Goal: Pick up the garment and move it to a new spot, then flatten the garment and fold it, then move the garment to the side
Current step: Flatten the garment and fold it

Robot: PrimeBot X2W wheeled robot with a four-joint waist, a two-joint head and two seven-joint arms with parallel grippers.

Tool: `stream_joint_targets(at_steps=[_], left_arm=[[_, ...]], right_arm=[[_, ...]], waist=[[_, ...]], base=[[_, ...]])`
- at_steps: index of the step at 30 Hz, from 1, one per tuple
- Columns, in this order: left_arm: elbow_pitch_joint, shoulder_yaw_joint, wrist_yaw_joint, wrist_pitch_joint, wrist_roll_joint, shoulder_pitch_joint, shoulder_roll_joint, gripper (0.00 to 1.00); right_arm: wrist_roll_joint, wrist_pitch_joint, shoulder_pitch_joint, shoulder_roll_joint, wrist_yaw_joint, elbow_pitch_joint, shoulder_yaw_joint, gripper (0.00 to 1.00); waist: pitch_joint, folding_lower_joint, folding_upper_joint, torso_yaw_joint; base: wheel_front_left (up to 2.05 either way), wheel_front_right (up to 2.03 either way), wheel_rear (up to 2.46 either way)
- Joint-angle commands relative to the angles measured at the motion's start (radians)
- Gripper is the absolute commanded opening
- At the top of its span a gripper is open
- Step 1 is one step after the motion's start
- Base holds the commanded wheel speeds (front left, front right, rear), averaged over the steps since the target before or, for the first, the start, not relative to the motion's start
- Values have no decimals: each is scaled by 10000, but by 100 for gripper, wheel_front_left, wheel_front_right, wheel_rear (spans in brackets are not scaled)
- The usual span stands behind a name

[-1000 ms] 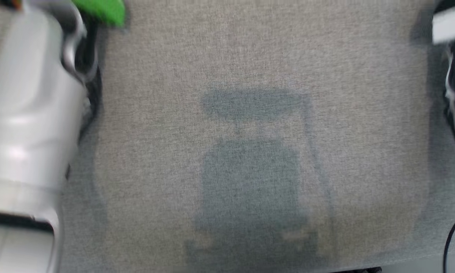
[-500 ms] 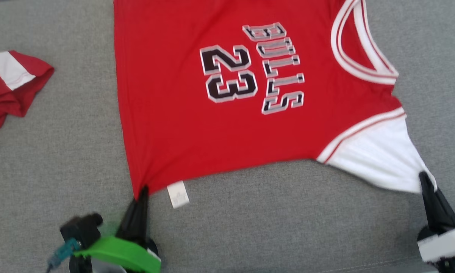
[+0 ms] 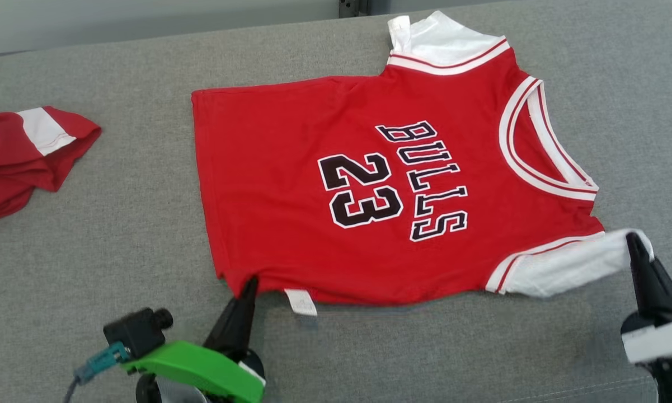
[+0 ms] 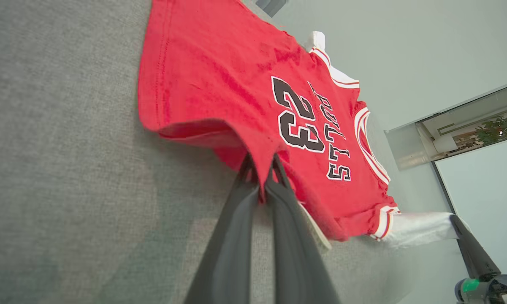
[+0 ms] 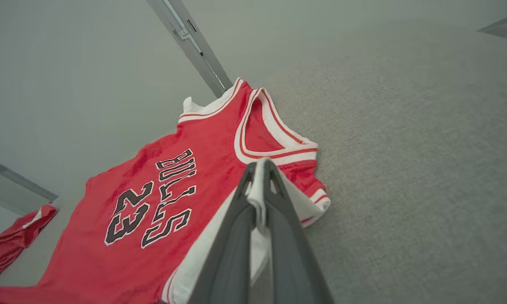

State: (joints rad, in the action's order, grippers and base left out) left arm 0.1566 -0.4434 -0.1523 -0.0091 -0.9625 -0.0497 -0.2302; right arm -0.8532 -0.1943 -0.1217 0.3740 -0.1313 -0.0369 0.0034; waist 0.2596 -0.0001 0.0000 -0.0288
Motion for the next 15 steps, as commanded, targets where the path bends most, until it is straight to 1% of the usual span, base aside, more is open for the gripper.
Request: stream_joint_targets(at_steps=[1, 4, 8, 11, 15], left_arm=[[-21, 216, -144, 136, -173, 453, 22, 0], [-70, 481, -341, 602, -382, 1244, -79, 0], [-293, 656, -564, 1313, -524, 2273, -296, 0], [-744, 492, -564, 1762, -467, 2967, -310, 0], [-1359, 226, -520, 2147, -302, 3619, -306, 0]], right_arm=[[116, 224, 665, 87, 9, 129, 119, 0], [323, 662, 1970, 285, 7, 440, 335, 0], [551, 1335, 3342, 594, 6, 1094, 540, 0], [814, 1602, 4134, 776, 6, 1714, 652, 0], [954, 1832, 4962, 815, 6, 2352, 868, 0]], waist=[[569, 1, 0, -128], [780, 1, 0, -60], [1057, 1, 0, 238], [1152, 1, 0, 447], [1258, 1, 0, 555]], base=[[0, 0, 0], [0, 0, 0], [0, 0, 0], [0, 0, 0], [0, 0, 0]])
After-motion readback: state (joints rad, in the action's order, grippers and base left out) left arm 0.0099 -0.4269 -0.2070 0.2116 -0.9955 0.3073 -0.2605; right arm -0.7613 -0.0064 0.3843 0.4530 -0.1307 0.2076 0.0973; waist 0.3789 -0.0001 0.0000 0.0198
